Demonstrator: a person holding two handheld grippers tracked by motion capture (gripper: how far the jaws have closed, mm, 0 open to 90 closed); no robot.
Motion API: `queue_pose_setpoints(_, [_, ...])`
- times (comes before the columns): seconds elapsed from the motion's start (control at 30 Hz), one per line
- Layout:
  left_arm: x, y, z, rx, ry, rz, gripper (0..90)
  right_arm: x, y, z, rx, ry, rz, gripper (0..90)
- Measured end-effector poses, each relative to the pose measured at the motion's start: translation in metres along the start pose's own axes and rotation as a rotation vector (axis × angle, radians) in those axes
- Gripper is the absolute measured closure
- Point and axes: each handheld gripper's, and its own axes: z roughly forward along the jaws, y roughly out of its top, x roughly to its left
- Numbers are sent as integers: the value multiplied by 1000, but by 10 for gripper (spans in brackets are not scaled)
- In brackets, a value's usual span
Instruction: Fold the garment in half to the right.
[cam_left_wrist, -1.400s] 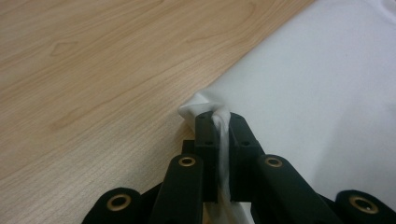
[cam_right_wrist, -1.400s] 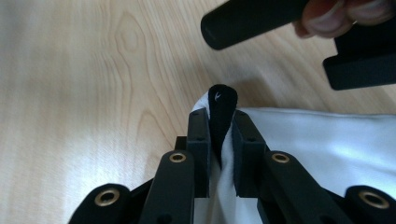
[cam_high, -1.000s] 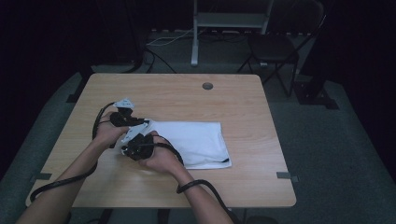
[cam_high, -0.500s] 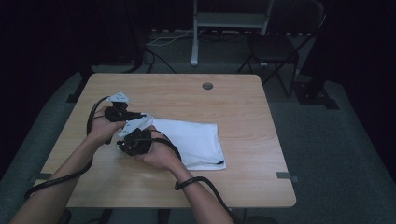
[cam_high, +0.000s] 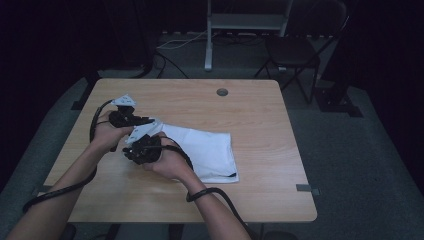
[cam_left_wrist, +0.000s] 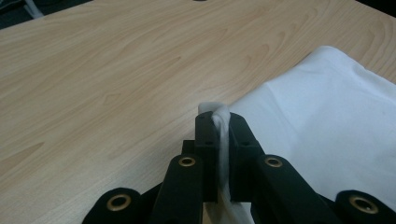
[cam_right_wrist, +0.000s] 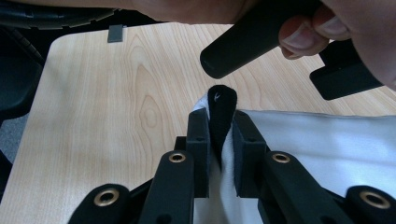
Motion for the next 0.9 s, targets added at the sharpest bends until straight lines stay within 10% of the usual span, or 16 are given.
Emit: queue_pose_setpoints(0.9, [-6,26,-20,-28,21,19,852,-2,15,-23,-90,2,26,799])
